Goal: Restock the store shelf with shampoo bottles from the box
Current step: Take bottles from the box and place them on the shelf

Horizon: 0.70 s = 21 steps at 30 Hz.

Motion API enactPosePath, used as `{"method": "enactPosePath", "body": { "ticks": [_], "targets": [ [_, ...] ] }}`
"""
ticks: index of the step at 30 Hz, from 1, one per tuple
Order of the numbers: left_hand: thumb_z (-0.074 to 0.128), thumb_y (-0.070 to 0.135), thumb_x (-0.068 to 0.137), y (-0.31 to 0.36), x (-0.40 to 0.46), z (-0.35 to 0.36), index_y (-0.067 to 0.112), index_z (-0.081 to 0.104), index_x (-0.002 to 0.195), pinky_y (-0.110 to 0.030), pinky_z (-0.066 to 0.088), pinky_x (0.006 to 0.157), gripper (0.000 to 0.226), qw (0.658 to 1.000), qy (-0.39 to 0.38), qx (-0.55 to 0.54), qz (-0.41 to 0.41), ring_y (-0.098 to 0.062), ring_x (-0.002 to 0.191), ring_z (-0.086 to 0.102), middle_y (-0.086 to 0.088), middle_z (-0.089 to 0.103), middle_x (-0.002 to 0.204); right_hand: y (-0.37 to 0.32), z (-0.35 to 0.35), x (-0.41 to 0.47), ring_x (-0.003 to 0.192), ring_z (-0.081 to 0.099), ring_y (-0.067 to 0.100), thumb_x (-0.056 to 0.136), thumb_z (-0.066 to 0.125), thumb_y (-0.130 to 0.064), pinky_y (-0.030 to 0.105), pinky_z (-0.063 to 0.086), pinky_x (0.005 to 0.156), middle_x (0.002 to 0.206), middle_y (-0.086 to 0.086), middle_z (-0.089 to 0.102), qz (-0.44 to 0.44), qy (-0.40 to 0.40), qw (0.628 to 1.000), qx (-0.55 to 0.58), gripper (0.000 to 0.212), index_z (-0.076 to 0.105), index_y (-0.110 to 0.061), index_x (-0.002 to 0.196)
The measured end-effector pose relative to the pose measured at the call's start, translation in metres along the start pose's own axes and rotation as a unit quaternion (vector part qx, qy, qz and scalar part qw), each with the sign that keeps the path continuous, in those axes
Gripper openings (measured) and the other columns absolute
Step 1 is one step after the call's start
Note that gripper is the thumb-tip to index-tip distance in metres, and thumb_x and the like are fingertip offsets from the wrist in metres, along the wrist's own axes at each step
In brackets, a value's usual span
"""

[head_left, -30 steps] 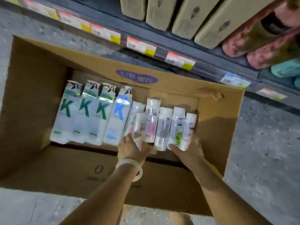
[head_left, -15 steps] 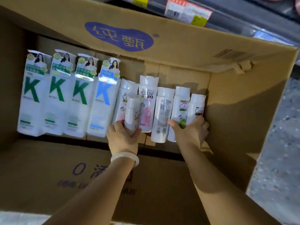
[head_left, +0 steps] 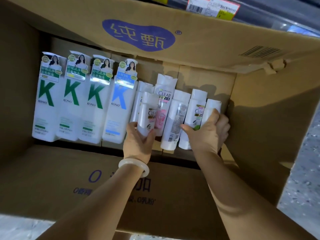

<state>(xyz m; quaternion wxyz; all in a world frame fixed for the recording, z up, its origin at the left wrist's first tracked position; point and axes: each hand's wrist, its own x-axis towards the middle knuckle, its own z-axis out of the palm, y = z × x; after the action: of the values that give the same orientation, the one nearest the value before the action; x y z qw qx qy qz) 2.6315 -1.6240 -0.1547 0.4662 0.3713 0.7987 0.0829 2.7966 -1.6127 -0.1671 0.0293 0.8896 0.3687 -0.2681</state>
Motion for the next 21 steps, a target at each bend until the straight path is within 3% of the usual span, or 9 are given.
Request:
{"method": "enactPosePath", "body": {
  "ticks": [5, 8, 11, 15, 18, 21],
  "targets": [
    [0.067, 0.032, 0.081, 0.0, -0.001, 0.002, 0.026, 0.033, 0.1, -0.017, 0.04, 0.05, 0.039, 0.999, -0.002, -0.037, -0.005, 0.002, 0.064, 0.055, 0.015, 0.055, 0.074, -0.003, 0.001, 0.008, 0.13, 0.033, 0.03, 0.07, 0.074, -0.049, 0.039, 0.032, 0.106, 0.139, 0.015, 0.038, 0.0, -0.07, 0.998, -0.006, 0.101, 0.02, -0.007, 0.143],
    [0.067, 0.031, 0.081, 0.002, -0.001, -0.002, 0.026, 0.035, 0.1, -0.009, 0.041, 0.042, 0.038, 0.998, -0.007, -0.064, -0.015, 0.007, 0.054, 0.056, 0.016, 0.056, 0.073, -0.011, -0.001, 0.009, 0.124, 0.041, 0.032, 0.072, 0.073, -0.048, 0.039, 0.038, 0.098, 0.13, 0.016, 0.049, 0.007, -0.105, 0.994, -0.015, 0.093, 0.025, -0.006, 0.139],
    [0.068, 0.031, 0.08, 0.002, -0.001, -0.007, 0.025, 0.037, 0.101, -0.005, 0.043, 0.044, 0.038, 0.994, -0.014, -0.107, -0.03, 0.007, 0.062, 0.057, 0.015, 0.058, 0.078, -0.021, -0.006, 0.017, 0.111, 0.055, 0.032, 0.066, 0.079, -0.045, 0.036, 0.047, 0.08, 0.116, 0.016, 0.059, 0.052, -0.146, 0.988, -0.005, 0.089, 0.031, -0.004, 0.128],
    [0.069, 0.032, 0.08, 0.007, 0.002, -0.011, 0.025, 0.037, 0.101, -0.011, 0.043, 0.053, 0.039, 0.993, -0.04, -0.109, -0.032, 0.001, 0.069, 0.06, 0.012, 0.059, 0.083, -0.026, -0.013, 0.032, 0.105, 0.06, 0.029, 0.059, 0.087, -0.035, 0.036, 0.051, 0.085, 0.115, 0.014, 0.061, 0.069, -0.2, 0.977, 0.031, 0.077, 0.047, -0.002, 0.116],
    [0.071, 0.03, 0.078, 0.014, 0.003, -0.015, 0.026, 0.044, 0.104, -0.004, 0.043, 0.046, 0.037, 0.987, -0.091, -0.125, -0.033, 0.004, 0.064, 0.062, 0.012, 0.063, 0.084, -0.024, -0.014, 0.037, 0.088, 0.062, 0.021, 0.061, 0.086, -0.021, 0.03, 0.052, 0.078, 0.104, 0.01, 0.068, 0.068, -0.254, 0.959, 0.103, 0.046, 0.061, -0.008, 0.097],
    [0.071, 0.03, 0.079, 0.027, 0.001, -0.021, 0.026, 0.058, 0.101, -0.004, 0.046, 0.049, 0.026, 0.974, -0.174, -0.138, -0.034, 0.005, 0.065, 0.065, 0.015, 0.069, 0.08, -0.023, -0.023, 0.033, 0.094, 0.063, 0.024, 0.065, 0.077, -0.013, 0.032, 0.053, 0.08, 0.1, 0.008, 0.066, 0.046, -0.234, 0.958, 0.156, 0.044, 0.057, -0.007, 0.104]
  ]
}}
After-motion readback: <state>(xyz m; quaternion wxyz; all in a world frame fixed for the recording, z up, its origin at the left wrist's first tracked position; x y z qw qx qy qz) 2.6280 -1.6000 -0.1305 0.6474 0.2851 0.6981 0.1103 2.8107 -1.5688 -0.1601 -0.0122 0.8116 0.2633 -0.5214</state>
